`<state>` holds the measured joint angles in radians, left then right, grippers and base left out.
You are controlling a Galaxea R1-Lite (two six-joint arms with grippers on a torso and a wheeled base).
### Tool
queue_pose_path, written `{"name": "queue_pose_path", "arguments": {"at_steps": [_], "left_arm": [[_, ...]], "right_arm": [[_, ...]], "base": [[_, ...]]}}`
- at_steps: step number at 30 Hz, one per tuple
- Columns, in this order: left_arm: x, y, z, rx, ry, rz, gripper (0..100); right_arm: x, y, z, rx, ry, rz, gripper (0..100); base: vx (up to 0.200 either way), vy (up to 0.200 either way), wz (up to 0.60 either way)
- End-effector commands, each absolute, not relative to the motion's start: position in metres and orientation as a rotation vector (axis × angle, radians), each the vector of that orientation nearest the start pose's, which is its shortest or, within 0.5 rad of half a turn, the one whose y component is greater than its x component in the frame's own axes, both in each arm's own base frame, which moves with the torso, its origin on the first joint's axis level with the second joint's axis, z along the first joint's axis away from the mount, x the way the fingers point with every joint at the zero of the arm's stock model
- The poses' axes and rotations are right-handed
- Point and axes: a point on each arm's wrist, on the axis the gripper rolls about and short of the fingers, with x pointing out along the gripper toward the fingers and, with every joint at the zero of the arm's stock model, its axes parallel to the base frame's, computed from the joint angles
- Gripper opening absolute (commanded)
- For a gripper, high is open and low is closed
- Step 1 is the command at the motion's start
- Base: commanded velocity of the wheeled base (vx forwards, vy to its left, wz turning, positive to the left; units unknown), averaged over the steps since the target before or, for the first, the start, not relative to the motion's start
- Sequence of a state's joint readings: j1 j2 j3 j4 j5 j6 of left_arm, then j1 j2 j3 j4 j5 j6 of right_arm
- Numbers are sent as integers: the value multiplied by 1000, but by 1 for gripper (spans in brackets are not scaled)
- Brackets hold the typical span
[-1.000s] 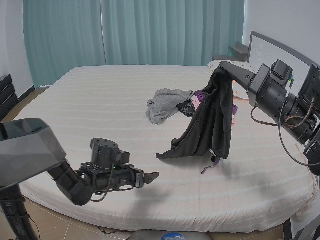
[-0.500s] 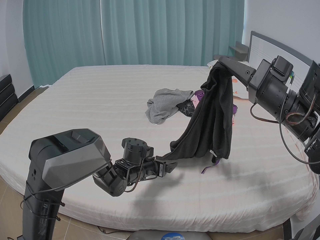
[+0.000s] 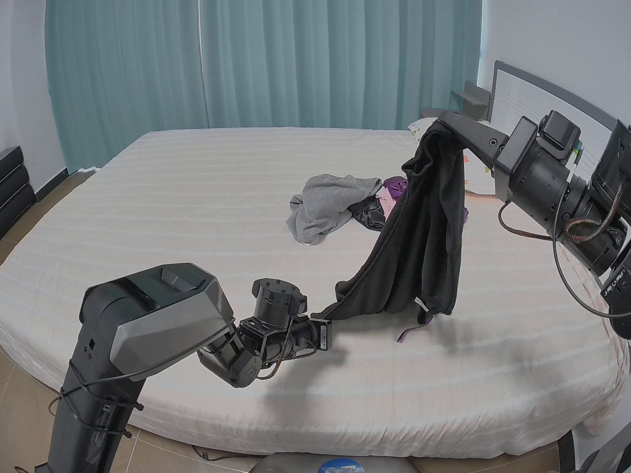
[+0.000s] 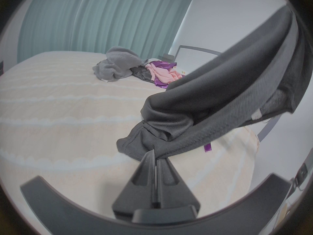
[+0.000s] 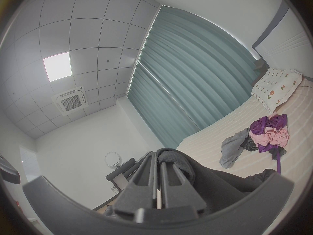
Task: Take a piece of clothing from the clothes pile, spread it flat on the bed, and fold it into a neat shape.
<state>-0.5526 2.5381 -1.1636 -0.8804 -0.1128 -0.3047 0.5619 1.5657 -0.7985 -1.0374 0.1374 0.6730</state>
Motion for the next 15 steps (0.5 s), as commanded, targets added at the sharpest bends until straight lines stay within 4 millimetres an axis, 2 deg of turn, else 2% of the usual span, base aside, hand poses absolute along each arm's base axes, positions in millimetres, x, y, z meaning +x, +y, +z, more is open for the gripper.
{"name": "queue_pose_path", "arguments": {"at_steps": [1,2,5,11,12,15], "left_arm": [[364,-223,1,-271,577,-540,0],[358,-216,22,-331,567,-525,0],[346,-202,53,-405,543,-504,0],[324,-177,110,-532,462,-449,0],[324,-177,110,-532,462,-449,0],[313,-164,146,-600,393,-405,0]], "right_arm": [[242,139,252,696,-11,707,0],[250,134,247,705,4,677,0],[264,132,234,719,42,636,0],[300,132,195,710,138,548,0],[300,132,195,710,138,548,0],[325,130,187,719,119,507,0]], "base": [[0,0,0],[0,0,0],[0,0,0],[0,0,0],[0,0,0],[0,0,0]]}}
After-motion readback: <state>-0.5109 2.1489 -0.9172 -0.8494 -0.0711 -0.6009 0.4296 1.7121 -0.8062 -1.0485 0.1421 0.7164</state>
